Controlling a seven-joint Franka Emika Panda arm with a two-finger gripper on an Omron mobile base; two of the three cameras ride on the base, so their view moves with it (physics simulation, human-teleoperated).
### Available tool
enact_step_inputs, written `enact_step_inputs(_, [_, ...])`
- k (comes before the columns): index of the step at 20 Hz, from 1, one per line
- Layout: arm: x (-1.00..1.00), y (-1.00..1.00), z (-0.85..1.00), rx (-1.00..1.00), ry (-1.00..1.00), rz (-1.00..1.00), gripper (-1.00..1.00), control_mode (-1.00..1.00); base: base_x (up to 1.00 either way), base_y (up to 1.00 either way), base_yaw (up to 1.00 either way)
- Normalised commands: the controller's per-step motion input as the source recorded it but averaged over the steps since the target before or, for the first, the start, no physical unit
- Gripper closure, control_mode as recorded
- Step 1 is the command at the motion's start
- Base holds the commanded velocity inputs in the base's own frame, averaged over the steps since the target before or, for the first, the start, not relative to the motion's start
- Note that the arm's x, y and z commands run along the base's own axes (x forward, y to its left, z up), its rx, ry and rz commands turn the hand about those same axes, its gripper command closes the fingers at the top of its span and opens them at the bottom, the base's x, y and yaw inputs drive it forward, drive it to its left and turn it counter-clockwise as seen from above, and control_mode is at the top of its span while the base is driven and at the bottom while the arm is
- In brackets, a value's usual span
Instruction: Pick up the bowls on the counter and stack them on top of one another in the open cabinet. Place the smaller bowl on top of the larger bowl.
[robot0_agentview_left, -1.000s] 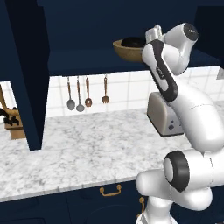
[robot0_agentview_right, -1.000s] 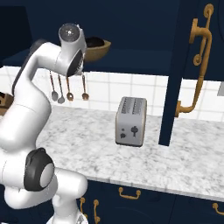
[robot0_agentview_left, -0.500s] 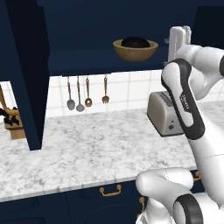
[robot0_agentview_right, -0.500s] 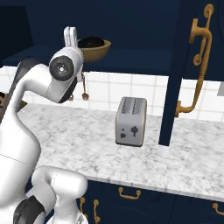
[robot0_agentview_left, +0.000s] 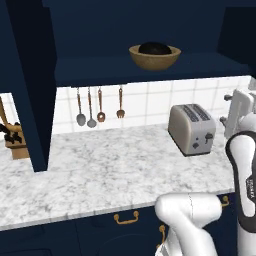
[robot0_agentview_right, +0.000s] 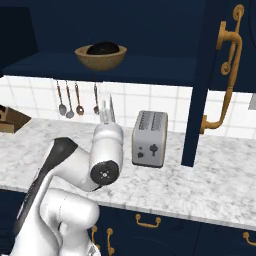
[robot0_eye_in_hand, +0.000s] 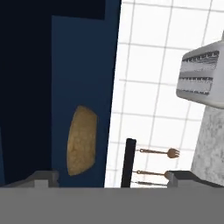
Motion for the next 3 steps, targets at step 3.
enact_step_inputs(3, [-0.59,-0.14,-0.37,-0.05,-0.09,0.05,-1.00,-1.00,0.00,0.00,0.00])
